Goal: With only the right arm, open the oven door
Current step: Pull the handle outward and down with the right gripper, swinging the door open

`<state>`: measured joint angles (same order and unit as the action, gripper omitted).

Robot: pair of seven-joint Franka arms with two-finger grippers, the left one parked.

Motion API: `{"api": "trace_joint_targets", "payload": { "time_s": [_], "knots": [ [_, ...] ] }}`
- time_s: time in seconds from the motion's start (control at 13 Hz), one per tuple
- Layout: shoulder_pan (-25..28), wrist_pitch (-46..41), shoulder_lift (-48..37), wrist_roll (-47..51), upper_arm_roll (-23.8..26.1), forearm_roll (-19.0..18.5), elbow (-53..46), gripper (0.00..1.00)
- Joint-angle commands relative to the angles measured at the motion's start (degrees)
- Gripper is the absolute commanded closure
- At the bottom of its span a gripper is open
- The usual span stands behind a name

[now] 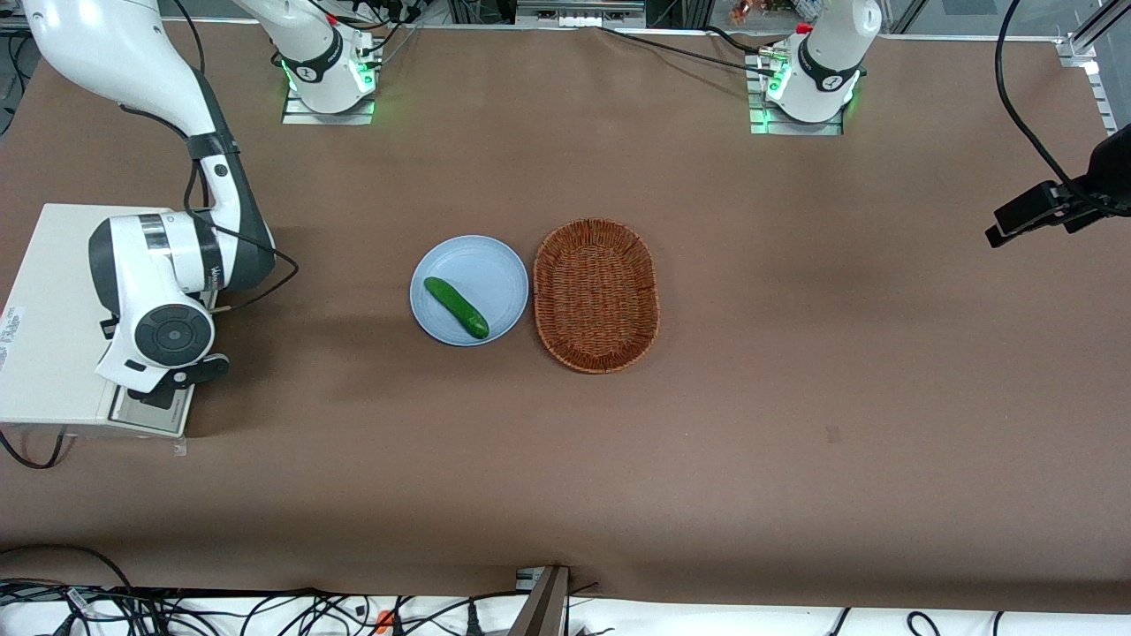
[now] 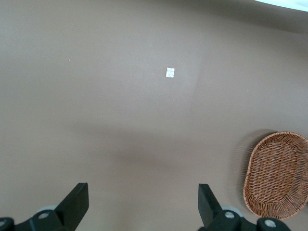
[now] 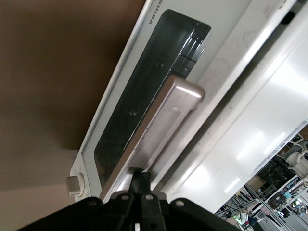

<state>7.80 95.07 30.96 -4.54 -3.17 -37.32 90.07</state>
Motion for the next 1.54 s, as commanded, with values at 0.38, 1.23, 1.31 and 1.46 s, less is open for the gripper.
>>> {"api": "trace_joint_targets", "payload": {
  "time_s": [0.38, 1.23, 1.31, 1.46],
  "knots": [
    [-0.42, 8.81, 6.65, 2.78, 0.44, 1.90, -1.56, 1.00],
    [-0.68, 16.90, 11.13, 4.72, 0.36, 2.34, -1.74, 1.00],
    [-0.86, 17.95, 11.31, 4.63, 0.36, 2.43, -1.65, 1.00],
    [-1.21, 18.40, 11.58, 4.72, 0.36, 2.60, -1.65, 1.00]
  ]
}}
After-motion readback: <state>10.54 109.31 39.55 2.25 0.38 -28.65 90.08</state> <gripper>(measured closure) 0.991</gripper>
